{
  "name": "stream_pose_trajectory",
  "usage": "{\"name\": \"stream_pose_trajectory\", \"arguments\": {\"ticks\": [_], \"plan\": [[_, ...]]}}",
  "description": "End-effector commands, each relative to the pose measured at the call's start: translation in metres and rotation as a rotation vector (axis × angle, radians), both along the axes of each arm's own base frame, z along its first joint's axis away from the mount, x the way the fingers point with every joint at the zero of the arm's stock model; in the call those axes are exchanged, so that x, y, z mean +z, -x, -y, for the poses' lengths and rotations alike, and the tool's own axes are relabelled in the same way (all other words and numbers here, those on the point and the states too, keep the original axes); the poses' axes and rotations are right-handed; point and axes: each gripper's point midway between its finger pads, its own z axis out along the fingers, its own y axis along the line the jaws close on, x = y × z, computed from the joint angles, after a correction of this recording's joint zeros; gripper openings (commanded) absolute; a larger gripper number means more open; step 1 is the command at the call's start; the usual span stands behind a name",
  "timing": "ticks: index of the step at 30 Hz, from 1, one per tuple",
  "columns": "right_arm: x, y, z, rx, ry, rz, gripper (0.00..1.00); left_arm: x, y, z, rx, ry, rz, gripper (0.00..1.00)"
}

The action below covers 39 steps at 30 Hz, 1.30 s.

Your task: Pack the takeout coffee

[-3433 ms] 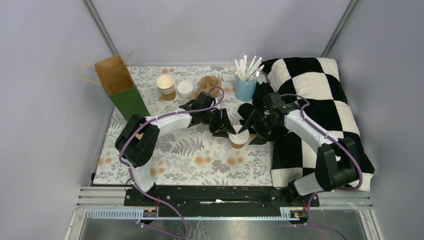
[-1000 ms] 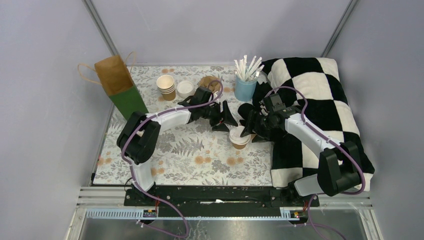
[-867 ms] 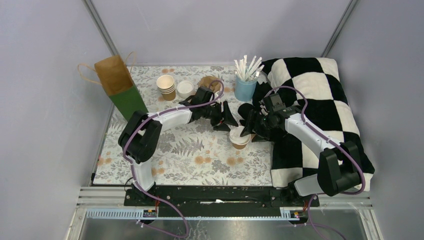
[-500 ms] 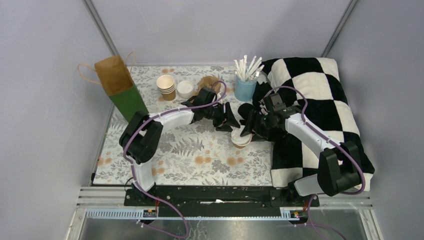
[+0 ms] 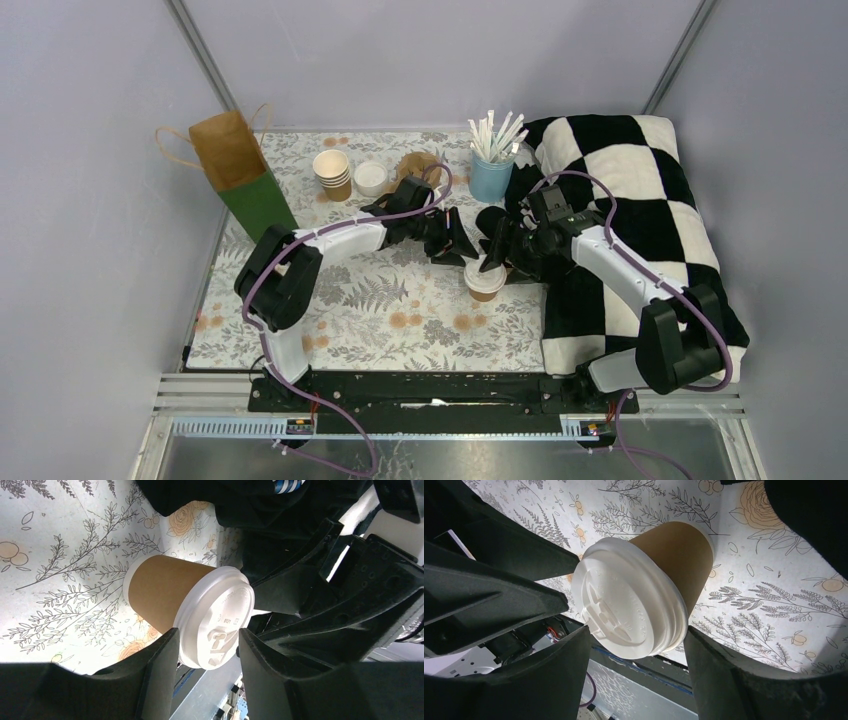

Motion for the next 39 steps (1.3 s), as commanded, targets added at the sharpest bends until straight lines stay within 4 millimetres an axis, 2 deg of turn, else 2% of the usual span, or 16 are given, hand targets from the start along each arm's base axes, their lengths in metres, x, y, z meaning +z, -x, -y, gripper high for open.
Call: {"name": "stream_pose_trajectory", "arguments": {"ticks": [1,7,15,19,24,32,37,39], "plan": [[0.02,-0.005,0.002,-0.006,-0.008,0.041,0.75,0.03,-0.004,0.004,-0.006,0.041,0.077,0.5],[0.024,-0.008,-0.005,-0.016,-0.052,0.042,0.75,0.034,-0.004,0.004,0.001,0.047,0.079,0.5],[0.017,-0.009,-0.008,-0.019,-0.069,0.028,0.73,0.043,0.001,0.011,0.007,0.074,0.076,0.5],[0.016,-0.01,-0.008,-0.02,-0.067,0.028,0.73,0.04,0.006,0.014,-0.004,0.067,0.071,0.5],[0.014,-0.009,-0.004,-0.021,-0.045,0.036,0.71,0.029,0.006,0.01,-0.005,0.026,0.065,0.5],[0.004,-0.003,-0.001,-0.016,-0.035,0.017,0.61,0.028,0.005,0.011,-0.003,0.023,0.065,0.48],[-0.006,0.001,0.005,-0.012,-0.019,0.013,0.48,0.023,0.009,0.012,-0.008,0.014,0.059,0.47],[-0.01,0.002,0.008,-0.011,-0.009,0.018,0.47,0.021,0.01,0.013,-0.01,0.011,0.058,0.47]]}}
